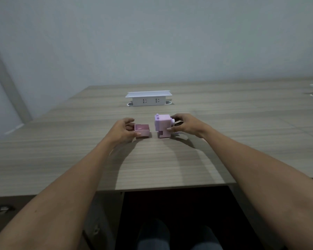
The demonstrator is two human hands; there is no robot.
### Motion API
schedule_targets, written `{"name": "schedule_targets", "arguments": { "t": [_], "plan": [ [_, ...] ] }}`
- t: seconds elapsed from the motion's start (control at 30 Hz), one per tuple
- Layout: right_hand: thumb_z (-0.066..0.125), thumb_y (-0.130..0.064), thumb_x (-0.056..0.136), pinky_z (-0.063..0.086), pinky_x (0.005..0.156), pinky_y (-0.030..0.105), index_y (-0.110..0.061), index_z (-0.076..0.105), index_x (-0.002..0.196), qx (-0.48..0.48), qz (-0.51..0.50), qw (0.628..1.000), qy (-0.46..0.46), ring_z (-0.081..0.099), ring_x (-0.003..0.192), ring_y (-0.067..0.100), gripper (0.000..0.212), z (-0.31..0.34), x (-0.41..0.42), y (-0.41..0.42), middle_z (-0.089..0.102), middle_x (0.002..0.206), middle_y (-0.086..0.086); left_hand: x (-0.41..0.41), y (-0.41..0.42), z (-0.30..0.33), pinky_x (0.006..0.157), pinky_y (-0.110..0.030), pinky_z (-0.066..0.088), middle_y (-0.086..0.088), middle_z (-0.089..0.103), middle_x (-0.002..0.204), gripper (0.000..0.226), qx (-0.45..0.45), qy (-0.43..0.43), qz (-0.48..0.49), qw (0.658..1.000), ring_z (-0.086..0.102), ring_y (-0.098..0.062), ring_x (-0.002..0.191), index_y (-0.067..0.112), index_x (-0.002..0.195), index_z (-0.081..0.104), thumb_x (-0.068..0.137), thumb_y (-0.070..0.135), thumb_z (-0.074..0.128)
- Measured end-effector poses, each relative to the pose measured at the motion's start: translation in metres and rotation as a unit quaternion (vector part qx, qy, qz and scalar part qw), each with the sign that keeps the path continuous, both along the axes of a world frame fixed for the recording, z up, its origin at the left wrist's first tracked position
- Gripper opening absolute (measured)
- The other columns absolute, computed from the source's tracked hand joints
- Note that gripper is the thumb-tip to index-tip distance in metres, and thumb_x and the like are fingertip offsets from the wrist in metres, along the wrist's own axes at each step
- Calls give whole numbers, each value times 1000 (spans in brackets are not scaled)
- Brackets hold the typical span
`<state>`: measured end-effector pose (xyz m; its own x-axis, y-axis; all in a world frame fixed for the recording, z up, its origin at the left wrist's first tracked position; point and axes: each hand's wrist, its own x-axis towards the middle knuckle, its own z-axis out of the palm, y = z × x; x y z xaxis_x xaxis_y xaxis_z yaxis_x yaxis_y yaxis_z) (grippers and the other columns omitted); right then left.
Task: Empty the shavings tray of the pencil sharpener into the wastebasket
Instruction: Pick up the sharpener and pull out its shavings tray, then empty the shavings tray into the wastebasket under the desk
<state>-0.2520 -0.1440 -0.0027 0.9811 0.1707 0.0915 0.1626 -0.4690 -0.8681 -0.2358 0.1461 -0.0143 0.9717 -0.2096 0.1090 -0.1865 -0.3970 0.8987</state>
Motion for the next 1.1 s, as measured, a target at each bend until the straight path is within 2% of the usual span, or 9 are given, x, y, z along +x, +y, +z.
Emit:
{"name": "schedule_targets", "arguments": {
  "t": [0.07, 0.27, 0.5, 0.6, 0.73, 0.8, 0.93, 1.03, 1.1],
  "plan": [
    [88, -13, 72, 54, 100, 36, -4, 57, 137, -11, 0, 1000, -4, 67, 115, 28, 73, 6, 0, 1, 68, 126, 12, 1, 9, 10, 104, -44, 51, -24, 60, 133, 86, -3, -5, 11, 1000, 62, -37, 122, -4, 149, 39, 75, -6, 82],
    [91, -23, 69, 48, 105, 34, -5, 47, 146, 2, 3, 999, -36, 57, 127, 20, 90, 39, -8, 9, 56, 141, 7, -7, 1, 55, 96, -37, 53, -23, 62, 131, 83, -13, -52, 2, 999, 64, -35, 119, -4, 147, 42, 75, -5, 82],
    [87, -28, 74, 48, 101, 26, -7, 60, 137, 17, 6, 996, -83, 63, 120, 14, 72, 88, -38, -1, 66, 132, 3, -24, -46, 100, 89, -27, 55, -17, 64, 128, 80, -24, -85, -52, 995, 65, -26, 113, -4, 146, 42, 76, -2, 82],
    [87, -30, 74, 49, 104, 31, -11, 67, 129, 16, 17, 996, -83, 67, 116, 13, 61, 103, -57, -15, 73, 123, 1, -36, -72, 113, 96, -32, 56, -15, 64, 128, 80, -26, -95, -83, 992, 66, -27, 116, -2, 146, 43, 76, 1, 83],
    [86, -35, 72, 48, 108, 41, -15, 73, 121, 25, -1, 994, -107, 67, 118, 19, 55, 114, -83, -42, 76, 117, 1, -55, -107, 125, 83, -21, 59, -14, 64, 129, 80, -39, -107, -122, 986, 67, -26, 113, -2, 146, 43, 77, 0, 82],
    [86, -38, 71, 47, 107, 42, -15, 73, 121, 34, -22, 993, -114, 65, 119, 21, 56, 117, -99, -59, 75, 118, 2, -65, -125, 128, 85, -22, 58, -15, 63, 131, 81, -45, -108, -143, 983, 67, -26, 117, -1, 147, 43, 77, 5, 84],
    [86, -37, 73, 49, 94, 31, -14, 72, 122, 62, -64, 989, -114, 65, 117, 21, 56, 118, -132, -101, 73, 123, 7, -85, -166, 125, 89, -21, 55, -8, 64, 125, 78, -57, -109, -176, 977, 67, -19, 113, 3, 147, 45, 80, 19, 83],
    [85, -34, 75, 48, 97, 30, -12, 71, 124, 68, -96, 986, -116, 63, 122, 21, 56, 114, -160, -132, 73, 124, 6, -96, -200, 117, 101, -32, 54, -9, 66, 126, 77, -74, -102, -205, 971, 67, -21, 116, 2, 145, 48, 80, 24, 84],
    [83, -28, 79, 50, 99, 28, -9, 70, 125, 65, -112, 985, -117, 64, 122, 20, 52, 112, -184, -150, 73, 123, 6, -105, -224, 111, 98, -31, 55, -10, 70, 125, 70, -80, -95, -240, 963, 69, -20, 114, 2, 140, 56, 80, 26, 83]
  ]
}}
